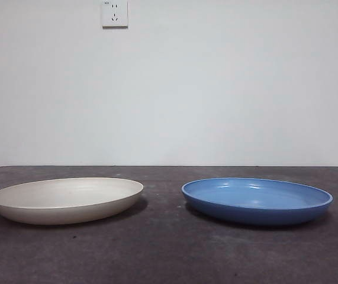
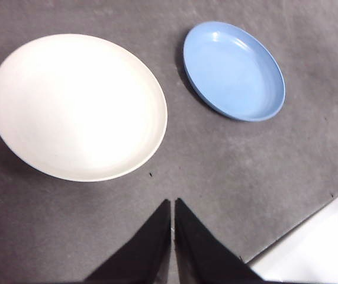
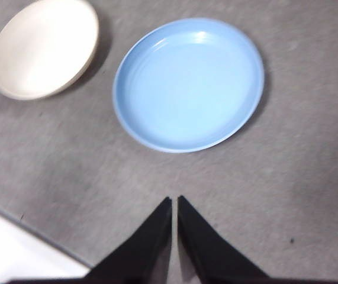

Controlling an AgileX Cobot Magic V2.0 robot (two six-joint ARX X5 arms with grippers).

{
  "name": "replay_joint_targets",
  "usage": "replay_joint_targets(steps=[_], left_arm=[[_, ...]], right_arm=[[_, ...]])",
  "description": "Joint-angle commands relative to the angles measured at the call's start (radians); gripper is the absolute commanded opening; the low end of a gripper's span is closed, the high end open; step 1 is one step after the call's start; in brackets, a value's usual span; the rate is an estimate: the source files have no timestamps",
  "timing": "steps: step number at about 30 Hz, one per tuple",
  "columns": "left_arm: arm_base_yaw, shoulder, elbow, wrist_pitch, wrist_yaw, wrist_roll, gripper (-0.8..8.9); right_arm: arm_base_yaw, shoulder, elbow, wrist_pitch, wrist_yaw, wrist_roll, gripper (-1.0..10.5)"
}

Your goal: Pick up the white plate, put it on the blue plate, put it on desk

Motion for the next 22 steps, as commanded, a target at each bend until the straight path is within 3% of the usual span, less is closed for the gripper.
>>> replay_joint_targets(steps=[1, 5, 8, 10, 12, 14, 22], left_arm=[[-0.008, 0.005, 0.019, 0.009, 0.002, 0.026, 0.10], [-0.008, 0.005, 0.019, 0.012, 0.001, 0.026, 0.15], [-0.008, 0.005, 0.019, 0.011, 0.001, 0.025, 1.22], [-0.008, 0.005, 0.018, 0.012, 0.001, 0.021, 2.43], [-0.008, 0.005, 0.019, 0.012, 0.001, 0.021, 3.69], [-0.008, 0.005, 0.019, 0.012, 0.001, 0.021, 4.27], [-0.008, 0.006, 0.019, 0.021, -0.003, 0.008, 4.46]], right_arm=[[0.015, 0.004, 0.021, 0.002, -0.007, -0.020, 0.1], [0.023, 0.003, 0.021, 0.002, -0.011, -0.018, 0.1], [0.023, 0.003, 0.021, 0.003, -0.010, -0.011, 0.2], [0.023, 0.003, 0.021, 0.003, -0.010, -0.002, 1.3], [0.023, 0.003, 0.021, 0.003, -0.011, 0.016, 3.5], [0.023, 0.003, 0.021, 0.003, -0.010, 0.016, 4.3], [0.023, 0.003, 0.021, 0.003, -0.011, 0.016, 4.3]])
